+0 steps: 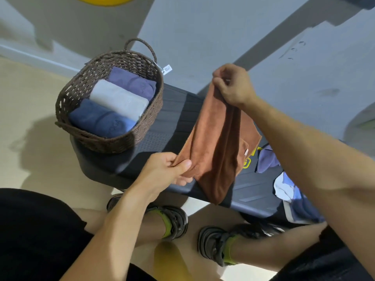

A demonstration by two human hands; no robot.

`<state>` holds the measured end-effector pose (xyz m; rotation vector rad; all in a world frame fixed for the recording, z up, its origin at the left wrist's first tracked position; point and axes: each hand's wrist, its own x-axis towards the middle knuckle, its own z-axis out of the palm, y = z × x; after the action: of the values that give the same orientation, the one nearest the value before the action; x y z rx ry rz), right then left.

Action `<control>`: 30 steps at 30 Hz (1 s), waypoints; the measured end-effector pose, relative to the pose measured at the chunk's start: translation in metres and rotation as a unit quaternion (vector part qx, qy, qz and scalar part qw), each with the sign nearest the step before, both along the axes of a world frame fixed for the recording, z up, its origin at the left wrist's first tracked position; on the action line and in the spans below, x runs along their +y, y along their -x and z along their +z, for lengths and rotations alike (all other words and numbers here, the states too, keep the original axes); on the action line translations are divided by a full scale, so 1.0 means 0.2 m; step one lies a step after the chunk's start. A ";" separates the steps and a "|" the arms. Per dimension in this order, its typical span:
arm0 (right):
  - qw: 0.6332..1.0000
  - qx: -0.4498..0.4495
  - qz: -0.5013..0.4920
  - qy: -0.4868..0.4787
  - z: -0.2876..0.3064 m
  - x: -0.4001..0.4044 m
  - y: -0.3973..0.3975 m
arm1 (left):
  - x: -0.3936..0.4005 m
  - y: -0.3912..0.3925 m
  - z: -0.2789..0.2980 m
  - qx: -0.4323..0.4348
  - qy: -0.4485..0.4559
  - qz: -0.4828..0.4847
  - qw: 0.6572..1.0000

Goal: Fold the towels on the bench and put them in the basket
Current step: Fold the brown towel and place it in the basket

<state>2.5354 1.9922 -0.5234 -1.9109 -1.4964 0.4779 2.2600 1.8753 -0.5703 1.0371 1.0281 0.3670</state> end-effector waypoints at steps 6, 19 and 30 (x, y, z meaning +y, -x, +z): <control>0.980 -0.036 0.063 0.183 -0.29 0.27 0.22 | 0.04 0.13 -0.27 0.203 0.006 0.156 0.967; 0.992 0.010 0.010 0.128 -0.44 0.27 0.25 | 0.20 0.20 -0.26 0.420 -0.069 0.030 0.905; 0.934 0.114 -0.154 0.301 -0.25 -0.87 -0.12 | -0.05 -0.07 -0.03 0.331 -0.431 -0.004 0.839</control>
<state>2.5595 1.8188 -0.5724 -2.3960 -0.9308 1.0602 2.2740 1.8651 -0.5768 2.0821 1.5188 0.4945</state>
